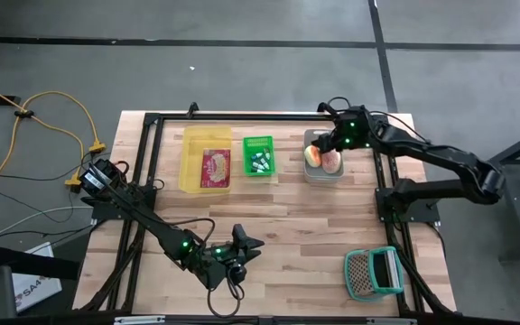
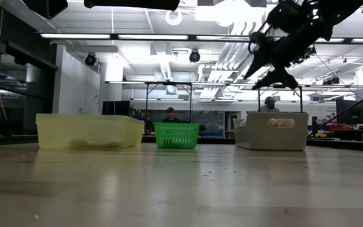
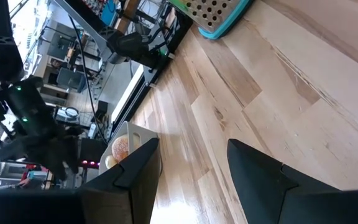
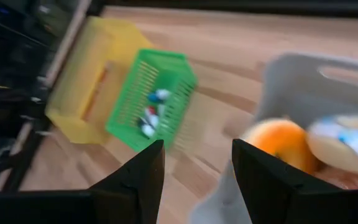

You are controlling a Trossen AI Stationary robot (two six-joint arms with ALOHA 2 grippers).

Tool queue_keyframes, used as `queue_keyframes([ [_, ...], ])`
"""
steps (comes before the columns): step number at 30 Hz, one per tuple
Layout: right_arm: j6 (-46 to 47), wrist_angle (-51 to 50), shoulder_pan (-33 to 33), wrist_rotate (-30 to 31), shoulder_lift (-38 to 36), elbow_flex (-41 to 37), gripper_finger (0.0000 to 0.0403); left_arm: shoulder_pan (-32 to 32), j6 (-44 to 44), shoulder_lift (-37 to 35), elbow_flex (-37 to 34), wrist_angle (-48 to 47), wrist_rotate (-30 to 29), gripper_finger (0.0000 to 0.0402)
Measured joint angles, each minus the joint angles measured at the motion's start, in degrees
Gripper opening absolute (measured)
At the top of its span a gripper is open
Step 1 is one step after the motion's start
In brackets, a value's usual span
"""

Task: Pick & Place Food Item
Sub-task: Return to Home Position

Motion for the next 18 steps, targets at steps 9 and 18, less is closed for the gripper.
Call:
queue_keyframes([
  [9, -3.01, 5.45, 2.02, -1.74, -6.59, 0.00, 0.0174, 0.00, 0.00, 0.00, 0.00, 0.00, -0.15, 0.0179],
  [18, -4.59, 5.38, 6.65, -3.97, -12.44, 0.00, 0.0174, 0.01, 0.00, 0.00, 0.00, 0.03, -0.12, 0.0179],
])
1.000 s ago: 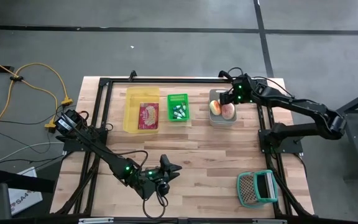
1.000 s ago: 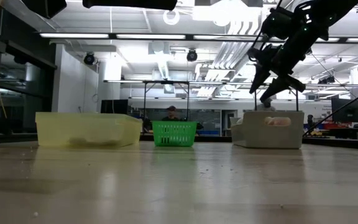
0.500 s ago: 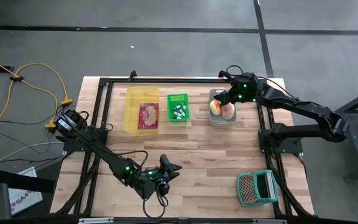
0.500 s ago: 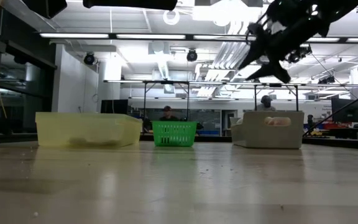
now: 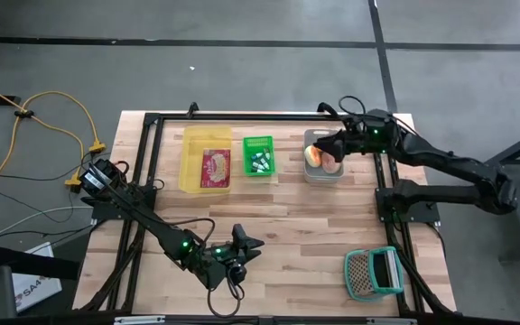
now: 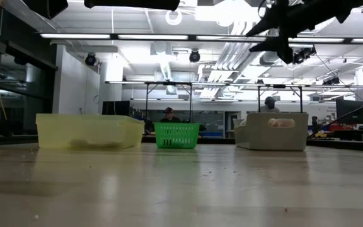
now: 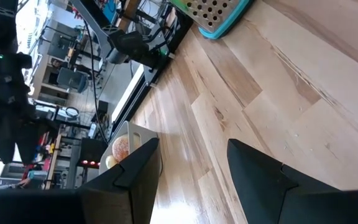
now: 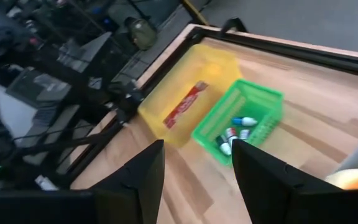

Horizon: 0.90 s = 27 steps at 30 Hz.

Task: Pick & Place Food Item
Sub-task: Return to Home Position

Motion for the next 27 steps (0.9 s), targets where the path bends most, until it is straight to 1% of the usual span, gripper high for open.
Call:
queue_keyframes([
  [7, -0.16, -0.07, 5.36, 0.26, -0.85, 0.00, 0.0174, 0.19, 0.02, 0.01, -0.01, 0.17, 0.22, 0.0179],
  [9, -1.52, -0.02, 7.20, 0.60, -0.87, 0.00, 0.0174, 0.43, 0.02, 0.00, 0.00, 0.17, 0.23, 0.0179],
  [15, -5.83, -0.01, 13.76, 4.71, -0.85, -0.01, 0.0174, 1.40, 0.02, 0.00, 0.00, 0.19, 0.26, 0.0179],
  [21, -8.15, 0.26, 19.11, 6.72, -0.85, 0.00, 0.0174, 2.66, 0.02, 0.00, 0.00, 0.19, 0.30, 0.0179],
  [23, -8.67, 0.41, 20.87, 9.05, -0.85, 0.00, 0.0174, 3.15, 0.02, 0.01, 0.00, 0.20, 0.31, 0.0179],
  [27, -9.07, 0.46, 24.56, 15.73, -0.85, 0.00, 0.0174, 4.16, 0.02, 0.00, -0.01, 0.20, 0.32, 0.0179],
])
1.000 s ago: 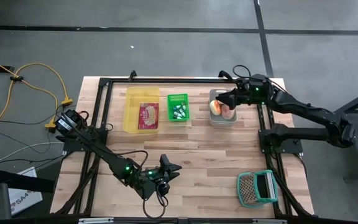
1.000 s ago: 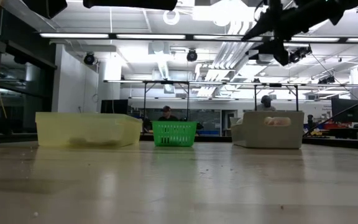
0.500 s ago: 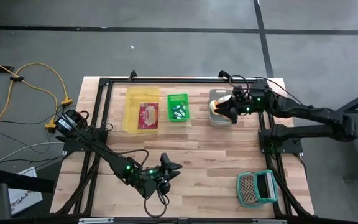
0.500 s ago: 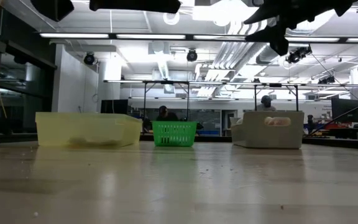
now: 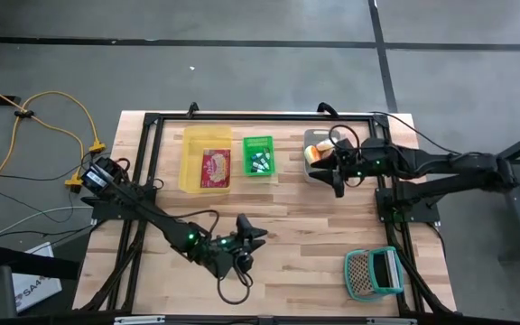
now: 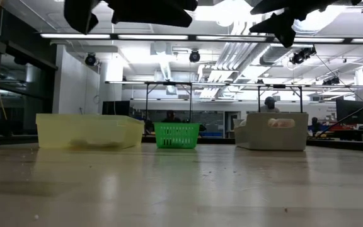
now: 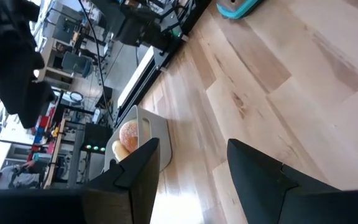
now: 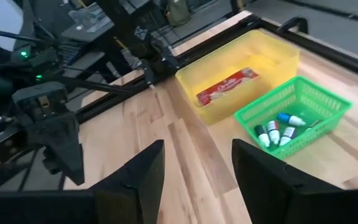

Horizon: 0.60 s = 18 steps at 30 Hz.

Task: Pick & Place Food Item
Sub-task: Return to Home Position

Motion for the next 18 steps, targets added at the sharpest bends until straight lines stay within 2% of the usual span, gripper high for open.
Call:
queue_keyframes([
  [4, -0.24, 0.04, 3.52, 4.51, 0.00, -0.01, 0.0174, 1.06, 0.00, 0.00, 0.01, 0.01, 0.02, 0.0179],
  [11, -2.31, 3.74, 10.08, 8.96, 0.00, 0.00, 0.0174, 3.16, 0.00, 0.00, 0.01, 0.01, 0.04, 0.0179],
  [18, -3.96, 4.87, 13.97, 14.50, 0.00, 0.00, 0.0174, 5.26, 0.01, 0.00, 0.00, 0.00, 0.04, 0.0179],
])
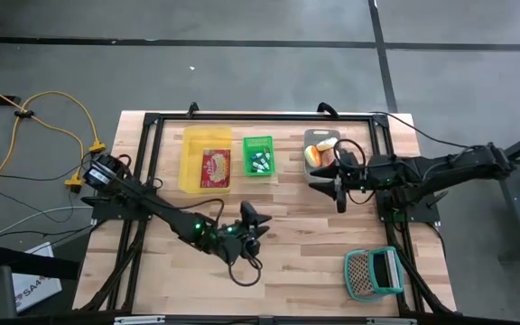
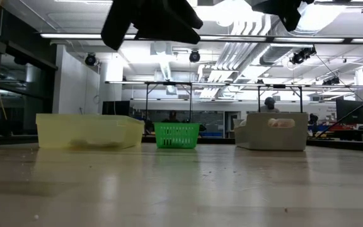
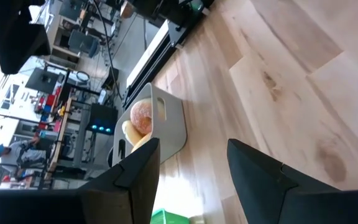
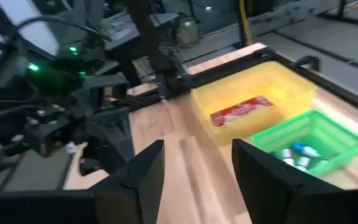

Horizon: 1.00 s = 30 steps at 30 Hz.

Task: Pick & Place Food Item
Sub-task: Return to Home Position

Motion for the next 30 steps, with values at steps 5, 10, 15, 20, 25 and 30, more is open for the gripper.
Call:
queue_keyframes([
  [5, -0.54, 1.28, 0.52, 3.08, -0.65, -2.25, 0.0174, 1.46, -0.01, 0.00, 0.01, 0.01, 0.00, 0.0179],
  [10, -0.59, 9.92, -0.72, 0.36, -6.01, -11.19, 0.0174, 2.88, 0.01, 0.00, 0.01, 0.00, 0.00, 0.0179],
  [15, -0.77, 12.55, -3.53, -3.87, -13.14, -18.50, 0.0174, 4.30, 0.01, 0.00, 0.00, 0.02, 0.00, 0.0179],
  [20, -1.26, 12.85, -6.30, -11.24, -21.63, -23.03, 0.0174, 5.58, 0.01, 0.00, -0.01, 0.14, 0.00, 0.0179],
  [25, -1.04, 13.03, -8.02, -12.08, -30.01, -27.62, 0.0174, 6.81, 0.02, 0.00, -0.01, 0.40, 0.00, 0.0179],
  [30, -1.40, 12.43, -9.05, -12.24, -36.21, -30.56, 0.0174, 7.91, 0.01, 0.00, -0.01, 0.69, -0.01, 0.0179],
])
